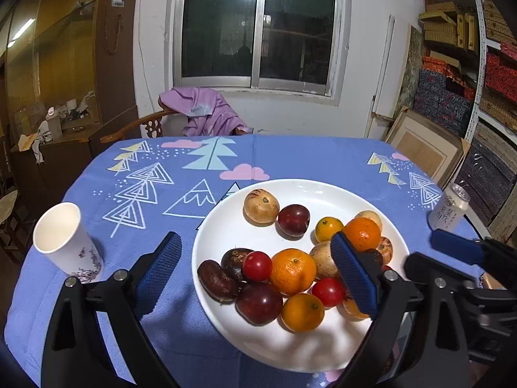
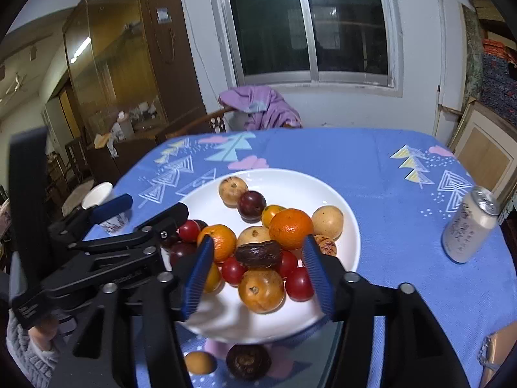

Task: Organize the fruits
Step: 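Move both open tools back over the last fruits on the cloth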

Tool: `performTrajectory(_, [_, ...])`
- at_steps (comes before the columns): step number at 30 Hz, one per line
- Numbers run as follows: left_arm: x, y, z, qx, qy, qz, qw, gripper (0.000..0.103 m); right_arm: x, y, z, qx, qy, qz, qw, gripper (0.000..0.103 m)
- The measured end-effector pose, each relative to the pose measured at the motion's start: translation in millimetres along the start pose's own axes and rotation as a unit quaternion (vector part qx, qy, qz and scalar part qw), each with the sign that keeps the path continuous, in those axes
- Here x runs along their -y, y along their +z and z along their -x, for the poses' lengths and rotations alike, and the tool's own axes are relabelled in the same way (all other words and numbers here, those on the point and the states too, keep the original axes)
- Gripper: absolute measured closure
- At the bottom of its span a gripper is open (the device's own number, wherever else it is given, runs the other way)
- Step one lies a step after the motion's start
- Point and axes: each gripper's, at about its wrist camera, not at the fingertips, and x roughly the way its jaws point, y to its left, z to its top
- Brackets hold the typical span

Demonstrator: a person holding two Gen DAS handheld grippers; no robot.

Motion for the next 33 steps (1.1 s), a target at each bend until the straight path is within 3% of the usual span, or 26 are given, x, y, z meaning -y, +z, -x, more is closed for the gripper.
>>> performTrajectory(3, [0,-7,17,0.003,0.004,-0.011,0.9999,0.010,0,-11,32,0.018,0.007,0.000,1.000,0.030])
performTrajectory(5, [-2,-23,36,0.007,-0.002,-0.012,0.9999,0.004,3,-21,46,0.032,0.003,-0.007,0.999,0.021])
performTrajectory(8, [-8,-61,61,0.007,-0.020,-0.012,0.9997,0.004,14,-40,62,0.032,0.006,-0.029,0.999,0.020])
performTrajectory(12, [0,-108,80,-0.029,-0.041,-0.024,0.9985,0.004,37,-71,78,0.033,0.029,-0.085,0.995,0.013])
performTrajectory(16, [27,-133,94,-0.027,-0.009,-0.065,0.9975,0.004,50,-93,90,0.031,0.014,-0.102,0.994,0.007])
performTrajectory(21, [51,-141,82,-0.064,0.010,-0.108,0.9920,0.004,57,-95,106,0.064,0.003,-0.110,0.992,0.006])
performTrajectory(24, [54,-140,72,-0.089,-0.010,-0.098,0.9912,0.004,65,-93,108,0.062,0.016,-0.130,0.989,0.006])
performTrajectory(33, [58,-124,40,-0.112,-0.006,-0.066,0.9915,0.004,69,-95,99,0.032,0.027,-0.155,0.987,0.005])
